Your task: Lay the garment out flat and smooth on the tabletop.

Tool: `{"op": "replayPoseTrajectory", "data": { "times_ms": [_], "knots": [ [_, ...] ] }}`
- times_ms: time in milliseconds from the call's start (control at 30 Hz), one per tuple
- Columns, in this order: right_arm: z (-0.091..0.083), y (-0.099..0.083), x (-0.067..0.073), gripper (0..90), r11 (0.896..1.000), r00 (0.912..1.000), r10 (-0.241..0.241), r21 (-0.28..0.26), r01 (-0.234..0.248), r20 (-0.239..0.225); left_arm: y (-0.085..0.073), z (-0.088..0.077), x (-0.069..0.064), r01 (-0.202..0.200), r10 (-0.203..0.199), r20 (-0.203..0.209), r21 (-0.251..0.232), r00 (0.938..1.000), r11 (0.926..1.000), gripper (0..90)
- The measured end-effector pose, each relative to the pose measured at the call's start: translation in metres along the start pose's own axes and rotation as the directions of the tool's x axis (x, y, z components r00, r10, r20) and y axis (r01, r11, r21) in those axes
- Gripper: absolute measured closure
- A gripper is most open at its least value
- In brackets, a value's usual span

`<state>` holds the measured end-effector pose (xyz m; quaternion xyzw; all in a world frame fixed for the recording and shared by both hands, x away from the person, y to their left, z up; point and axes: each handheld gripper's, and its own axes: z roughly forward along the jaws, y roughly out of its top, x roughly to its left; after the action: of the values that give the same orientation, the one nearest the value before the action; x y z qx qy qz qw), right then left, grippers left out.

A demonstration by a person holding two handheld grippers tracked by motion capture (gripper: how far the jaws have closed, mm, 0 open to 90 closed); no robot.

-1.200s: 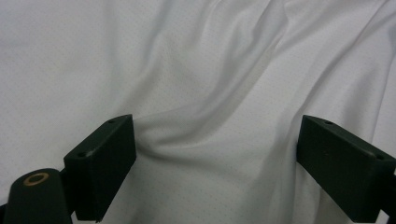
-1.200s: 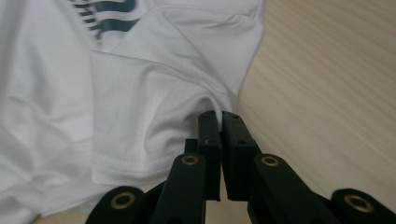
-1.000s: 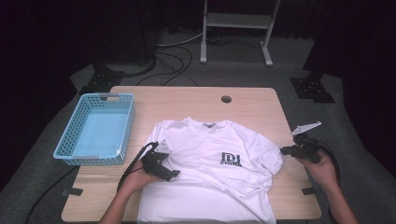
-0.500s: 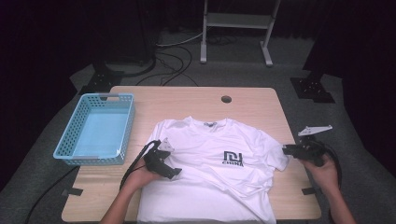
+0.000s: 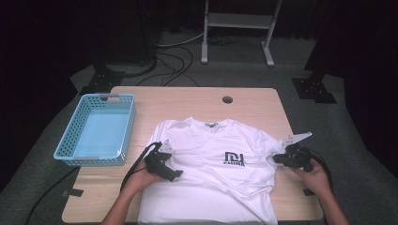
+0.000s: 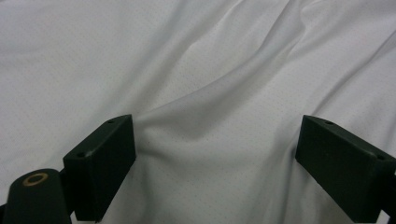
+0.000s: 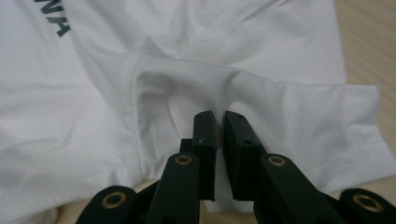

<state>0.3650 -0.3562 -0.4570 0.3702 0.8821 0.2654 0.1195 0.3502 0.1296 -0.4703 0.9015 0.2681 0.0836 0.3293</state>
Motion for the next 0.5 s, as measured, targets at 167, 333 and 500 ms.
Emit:
{"op": "replayPoseTrajectory", "data": {
  "times_ms": [167,333,500],
  "knots": [
    [0.007,0.01,-0.014,82.2,0.999,0.9984,0.033,0.001,-0.033,0.046,0.001,0.001,0.002,0.009,-0.009,0.0,-0.008,1.0,0.9999,11.2],
    [-0.001,0.008,-0.009,79.2,0.997,0.9992,0.033,-0.067,-0.031,0.022,0.001,0.001,0.002,0.002,-0.002,0.001,-0.003,1.0,1.0,11.0],
    [-0.011,-0.002,0.012,83.4,0.993,0.9992,-0.021,-0.113,0.017,-0.034,0.001,0.002,0.001,0.003,-0.003,-0.004,-0.006,1.0,1.0,10.7]
  ]
}}
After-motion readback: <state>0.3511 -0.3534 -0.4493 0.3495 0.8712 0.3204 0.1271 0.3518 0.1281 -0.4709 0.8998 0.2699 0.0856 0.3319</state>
